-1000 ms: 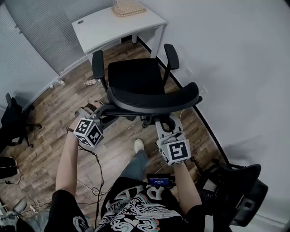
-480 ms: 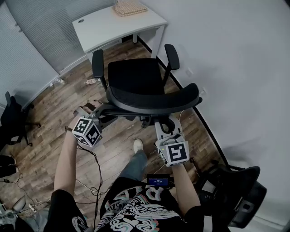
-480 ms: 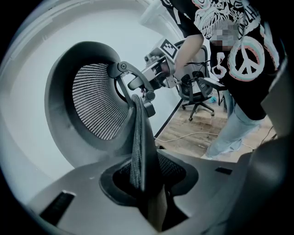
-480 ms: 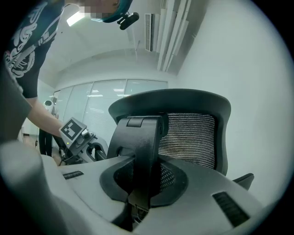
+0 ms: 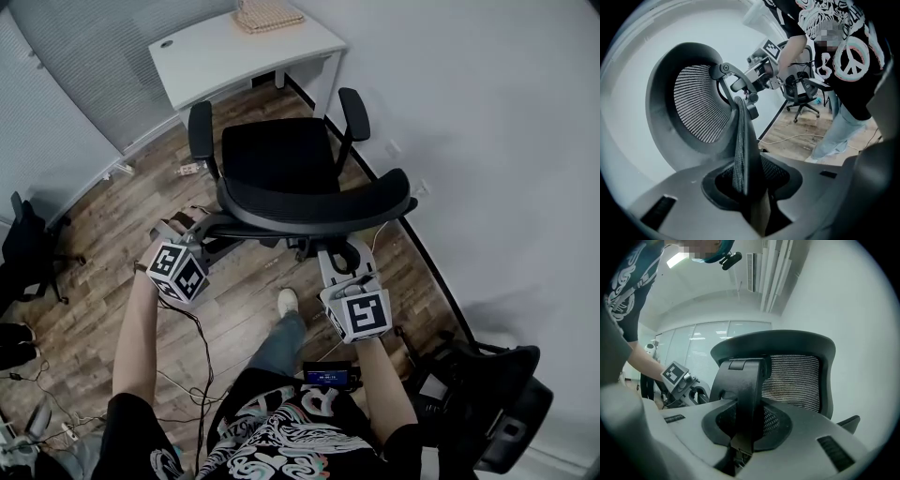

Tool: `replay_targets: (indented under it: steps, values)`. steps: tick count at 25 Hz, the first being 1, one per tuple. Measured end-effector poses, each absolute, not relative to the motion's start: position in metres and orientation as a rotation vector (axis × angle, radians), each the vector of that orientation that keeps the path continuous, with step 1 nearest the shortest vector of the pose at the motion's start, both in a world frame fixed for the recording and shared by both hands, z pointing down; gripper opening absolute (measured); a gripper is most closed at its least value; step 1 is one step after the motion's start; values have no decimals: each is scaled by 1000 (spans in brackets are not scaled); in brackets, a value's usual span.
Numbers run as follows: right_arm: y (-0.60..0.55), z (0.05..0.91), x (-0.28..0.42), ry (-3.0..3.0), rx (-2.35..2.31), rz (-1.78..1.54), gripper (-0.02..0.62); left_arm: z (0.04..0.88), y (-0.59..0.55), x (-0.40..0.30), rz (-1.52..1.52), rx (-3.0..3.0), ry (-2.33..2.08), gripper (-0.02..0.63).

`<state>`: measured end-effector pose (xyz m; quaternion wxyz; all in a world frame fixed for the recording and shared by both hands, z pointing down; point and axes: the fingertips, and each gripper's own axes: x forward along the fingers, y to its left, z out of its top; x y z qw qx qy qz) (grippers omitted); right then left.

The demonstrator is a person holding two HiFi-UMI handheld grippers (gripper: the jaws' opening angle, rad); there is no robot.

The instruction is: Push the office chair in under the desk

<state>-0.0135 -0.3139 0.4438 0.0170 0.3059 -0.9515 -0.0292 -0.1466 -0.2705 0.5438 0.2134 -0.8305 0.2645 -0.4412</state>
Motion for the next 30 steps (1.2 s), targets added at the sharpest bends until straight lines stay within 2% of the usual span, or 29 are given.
replay_targets:
  steps: [30]
  values:
    - [-326, 444, -33, -2971, 945, -127, 37, 545, -286, -166, -1227, -2330, 714, 146]
